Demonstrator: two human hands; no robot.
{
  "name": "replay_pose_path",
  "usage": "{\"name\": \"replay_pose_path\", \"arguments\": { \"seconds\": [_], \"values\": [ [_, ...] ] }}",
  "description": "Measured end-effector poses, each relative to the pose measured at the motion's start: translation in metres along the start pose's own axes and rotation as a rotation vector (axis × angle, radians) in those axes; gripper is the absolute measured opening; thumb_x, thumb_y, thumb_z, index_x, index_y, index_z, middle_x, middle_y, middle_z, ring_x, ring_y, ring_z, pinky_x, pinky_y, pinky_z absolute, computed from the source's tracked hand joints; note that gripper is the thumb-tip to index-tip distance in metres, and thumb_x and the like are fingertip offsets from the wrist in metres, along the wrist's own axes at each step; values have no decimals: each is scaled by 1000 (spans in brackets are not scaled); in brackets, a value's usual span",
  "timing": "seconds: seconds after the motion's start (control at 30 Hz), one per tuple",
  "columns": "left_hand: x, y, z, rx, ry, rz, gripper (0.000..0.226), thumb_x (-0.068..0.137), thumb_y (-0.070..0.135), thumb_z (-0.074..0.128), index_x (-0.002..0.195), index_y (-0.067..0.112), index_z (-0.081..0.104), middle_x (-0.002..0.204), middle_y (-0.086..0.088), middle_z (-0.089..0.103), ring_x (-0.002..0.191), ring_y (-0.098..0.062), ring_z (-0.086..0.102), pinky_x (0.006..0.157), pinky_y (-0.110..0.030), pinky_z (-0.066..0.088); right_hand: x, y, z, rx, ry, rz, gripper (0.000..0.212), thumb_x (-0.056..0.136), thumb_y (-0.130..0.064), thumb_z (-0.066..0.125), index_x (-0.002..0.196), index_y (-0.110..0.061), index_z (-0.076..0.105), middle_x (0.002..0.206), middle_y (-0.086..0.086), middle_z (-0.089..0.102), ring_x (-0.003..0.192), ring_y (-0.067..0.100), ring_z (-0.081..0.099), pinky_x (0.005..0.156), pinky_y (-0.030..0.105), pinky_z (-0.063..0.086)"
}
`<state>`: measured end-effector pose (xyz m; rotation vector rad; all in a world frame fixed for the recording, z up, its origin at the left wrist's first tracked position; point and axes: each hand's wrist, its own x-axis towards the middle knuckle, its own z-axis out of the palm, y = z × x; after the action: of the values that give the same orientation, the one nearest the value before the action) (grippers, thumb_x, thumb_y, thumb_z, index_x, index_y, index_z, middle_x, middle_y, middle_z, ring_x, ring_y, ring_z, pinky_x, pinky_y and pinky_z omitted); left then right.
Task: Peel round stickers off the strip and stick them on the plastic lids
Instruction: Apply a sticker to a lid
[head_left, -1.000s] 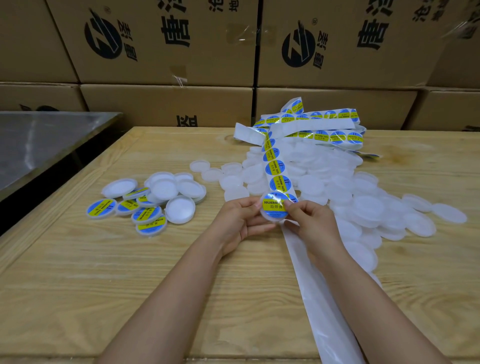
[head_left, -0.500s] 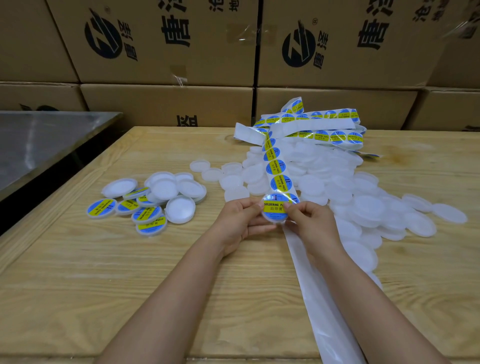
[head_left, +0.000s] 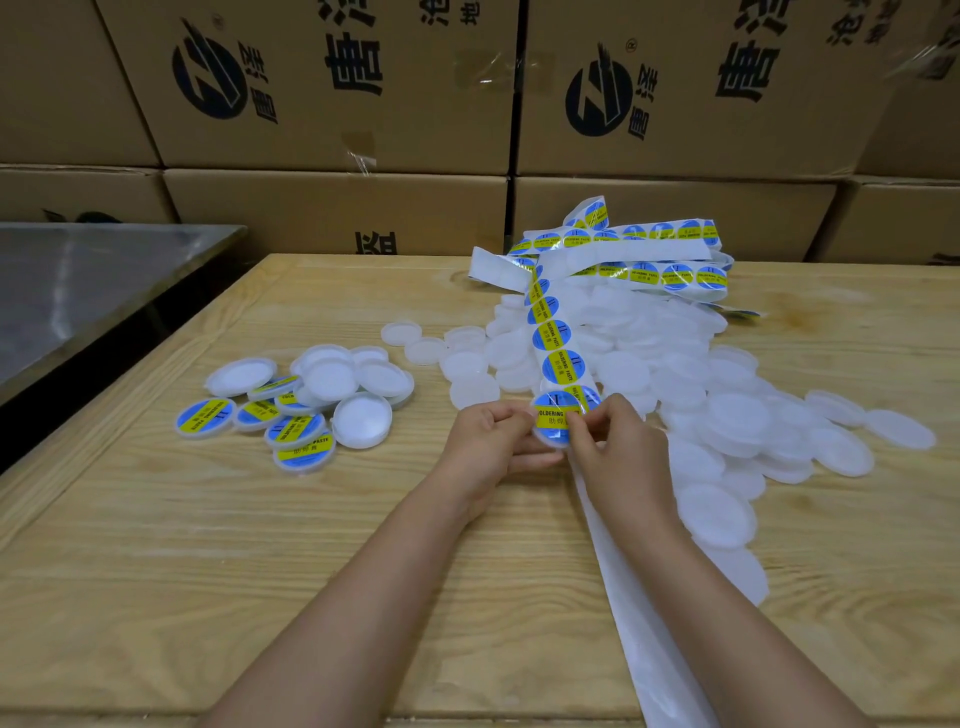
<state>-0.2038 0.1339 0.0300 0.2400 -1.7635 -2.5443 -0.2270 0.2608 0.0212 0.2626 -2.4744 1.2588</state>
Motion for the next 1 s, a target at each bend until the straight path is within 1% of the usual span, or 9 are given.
{"name": "replay_pose_path", "arguments": {
  "seconds": [0.1,0.3,0.53,0.63,0.7,0.77,0.87,0.93,1.0],
  "values": [
    [0,0,1,-21,33,-15,19,93,-1,47,80,3,60,69,-12,71,63,-19,71,56,-26,57,-1,0,2,-37,4,-10,14,89,-21,60,80,-13,52,79,5,67,78,27,59,61,29,30],
    [0,1,2,-11,52,-29,19,92,-3,46,81,1,60,71,-13,71,63,-21,71,58,-29,59,-3,-1,6,30,11,48,15,89,-23,60,85,-10,53,82,7,66,83,29,62,70,37,45],
    [0,1,2,-5,49,-26,20,93,-3,45,80,2,60,70,-12,71,63,-21,70,58,-28,59,-4,2,11,54,28,61,14,90,-26,59,91,-13,53,87,6,66,86,28,62,70,36,44],
    [1,1,1,-1,40,-23,21,93,-3,45,79,3,60,67,-10,71,62,-20,70,58,-28,58,-4,4,10,99,28,61,33,88,-25,62,115,-13,48,93,2,67,84,25,63,70,32,44],
    [1,0,0,-8,32,-21,20,94,-2,45,80,3,59,68,-10,71,64,-21,71,59,-28,59,-3,7,9,170,50,65,51,85,-25,67,127,-19,39,86,-7,66,74,17,63,68,29,45],
    [1,-1,-1,-8,2,-15,19,95,1,46,85,2,61,73,-11,72,67,-22,71,61,-28,59,-2,10,9,176,41,55,36,86,-25,64,119,-21,51,73,-14,63,67,7,62,61,21,44],
    [1,-2,-2,31,-69,-2,19,96,4,46,95,2,64,79,-10,73,73,-21,71,66,-29,59,0,15,11,229,74,78,6,90,-26,60,92,-20,61,66,-12,63,65,7,63,56,20,46],
    [0,-3,-1,63,-108,9,19,96,4,46,95,4,65,79,-9,73,73,-20,71,68,-30,59,2,17,10,256,117,95,14,90,-28,60,80,-18,56,64,-12,62,63,8,62,52,13,42],
    [-1,-5,-1,86,-128,21,19,96,3,46,94,5,65,78,-7,73,71,-20,71,67,-30,59,4,18,10,264,125,123,23,89,-33,61,77,-15,54,63,-7,61,61,10,61,50,13,41]
  ]
}}
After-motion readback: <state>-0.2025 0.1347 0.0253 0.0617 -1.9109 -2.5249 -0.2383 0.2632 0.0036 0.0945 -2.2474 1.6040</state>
